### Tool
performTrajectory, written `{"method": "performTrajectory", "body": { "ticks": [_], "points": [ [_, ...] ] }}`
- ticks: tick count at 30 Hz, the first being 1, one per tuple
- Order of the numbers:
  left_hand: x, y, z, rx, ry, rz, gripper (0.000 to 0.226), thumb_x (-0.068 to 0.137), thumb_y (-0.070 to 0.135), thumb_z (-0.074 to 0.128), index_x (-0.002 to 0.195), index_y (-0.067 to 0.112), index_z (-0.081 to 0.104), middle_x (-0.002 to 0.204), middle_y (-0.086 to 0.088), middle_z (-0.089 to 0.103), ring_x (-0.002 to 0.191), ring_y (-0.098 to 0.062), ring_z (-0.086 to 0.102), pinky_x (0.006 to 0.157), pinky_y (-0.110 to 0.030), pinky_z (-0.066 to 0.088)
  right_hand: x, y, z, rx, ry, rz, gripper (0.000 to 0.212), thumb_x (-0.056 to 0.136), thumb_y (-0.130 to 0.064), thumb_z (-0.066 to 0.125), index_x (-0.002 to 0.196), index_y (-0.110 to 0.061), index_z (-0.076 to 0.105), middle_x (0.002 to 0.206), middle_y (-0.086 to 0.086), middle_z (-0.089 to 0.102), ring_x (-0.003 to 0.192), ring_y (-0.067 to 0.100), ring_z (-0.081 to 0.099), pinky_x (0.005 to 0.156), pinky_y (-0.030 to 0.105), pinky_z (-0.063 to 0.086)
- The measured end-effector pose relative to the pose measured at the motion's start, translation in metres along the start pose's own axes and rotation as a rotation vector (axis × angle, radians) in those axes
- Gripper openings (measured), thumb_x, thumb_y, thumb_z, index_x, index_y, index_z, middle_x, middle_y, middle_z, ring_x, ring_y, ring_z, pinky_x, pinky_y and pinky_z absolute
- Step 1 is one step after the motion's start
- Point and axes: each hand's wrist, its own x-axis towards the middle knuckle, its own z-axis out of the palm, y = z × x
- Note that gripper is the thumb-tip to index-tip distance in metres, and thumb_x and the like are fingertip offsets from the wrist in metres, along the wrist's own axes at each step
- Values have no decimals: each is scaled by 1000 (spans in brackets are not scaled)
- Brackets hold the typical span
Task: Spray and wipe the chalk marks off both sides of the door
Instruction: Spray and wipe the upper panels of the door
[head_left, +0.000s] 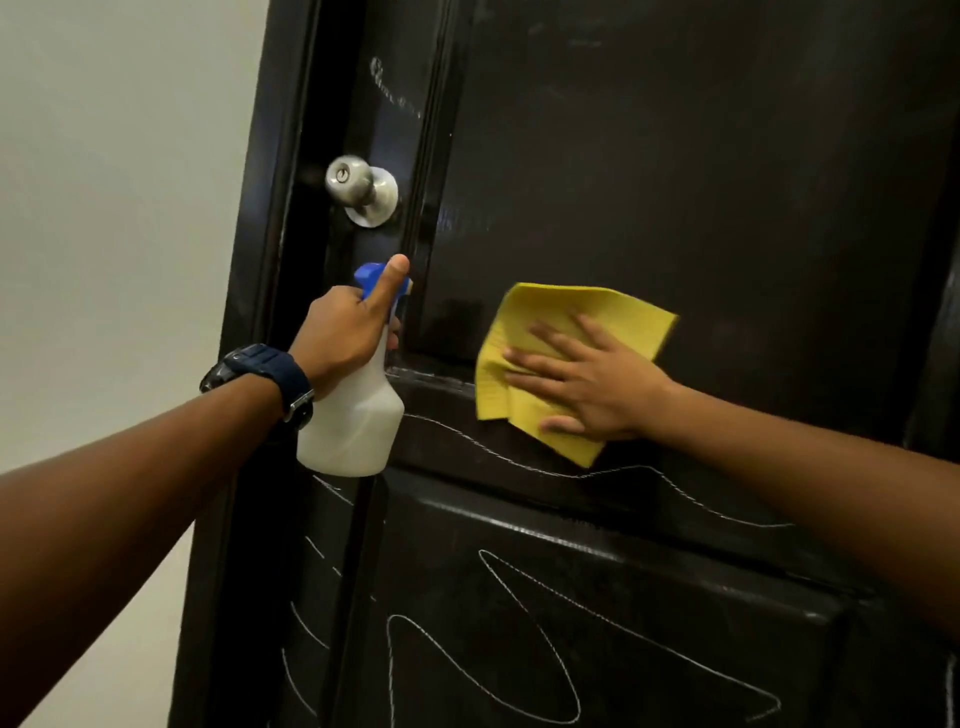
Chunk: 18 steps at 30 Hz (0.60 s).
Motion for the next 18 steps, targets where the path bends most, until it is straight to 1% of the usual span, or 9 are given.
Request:
{"method": "performTrajectory", "body": {
  "ticks": [1,3,5,7,9,12,15,18],
  "points": [
    [1,0,-5,0,1,12,72,98,66,37,91,0,66,77,-7,68,63,-15,62,64,-25,45,30,-12,-5,14,13,3,70,98,-69,14,159,-34,18,166,-7,14,154,32,6,120,63,6],
    [5,1,-15,-4,11,33,75,98,66,36,93,-3,67,77,-8,68,62,-14,62,63,-24,44,77,-35,-15,27,-29,46,73,97,-72,10,159,-37,0,167,-10,-7,153,31,-13,120,63,-4],
    [12,4,-20,-30,30,32,79,98,67,37,94,-5,67,78,-10,69,63,-15,61,63,-26,45,100,-52,-20,37,-51,110,75,96,-73,10,159,-37,-6,166,-10,-15,152,32,-20,119,63,-9],
    [16,6,-18,-36,25,31,79,96,70,37,91,-2,68,77,-9,69,61,-16,61,63,-27,45,98,-56,-16,39,-61,123,75,97,-72,10,159,-35,-7,166,-9,-17,152,31,-22,119,62,-10],
    [13,4,-11,-38,15,28,77,95,71,36,88,1,67,75,-7,68,60,-15,61,63,-27,44,71,-45,-8,16,-64,64,73,99,-69,13,161,-33,0,167,-9,-12,153,29,-17,121,60,-5],
    [7,-1,1,-64,-10,21,74,96,69,36,87,2,67,74,-6,68,61,-15,61,64,-27,44,-15,-18,11,-20,-88,21,72,101,-66,21,160,-25,19,168,-6,6,155,30,1,122,60,5],
    [2,-7,1,-62,-20,16,72,97,68,35,87,4,66,74,-5,67,61,-12,61,64,-25,42,-115,5,25,-33,-72,49,74,101,-67,27,160,-22,23,168,-2,11,155,29,7,122,60,10],
    [1,-9,-12,-32,-23,19,73,98,66,35,90,1,67,75,-5,68,60,-9,60,62,-21,41,-155,13,18,-60,-103,83,75,99,-66,31,159,-21,25,168,0,15,153,30,20,120,61,13]
  ]
}}
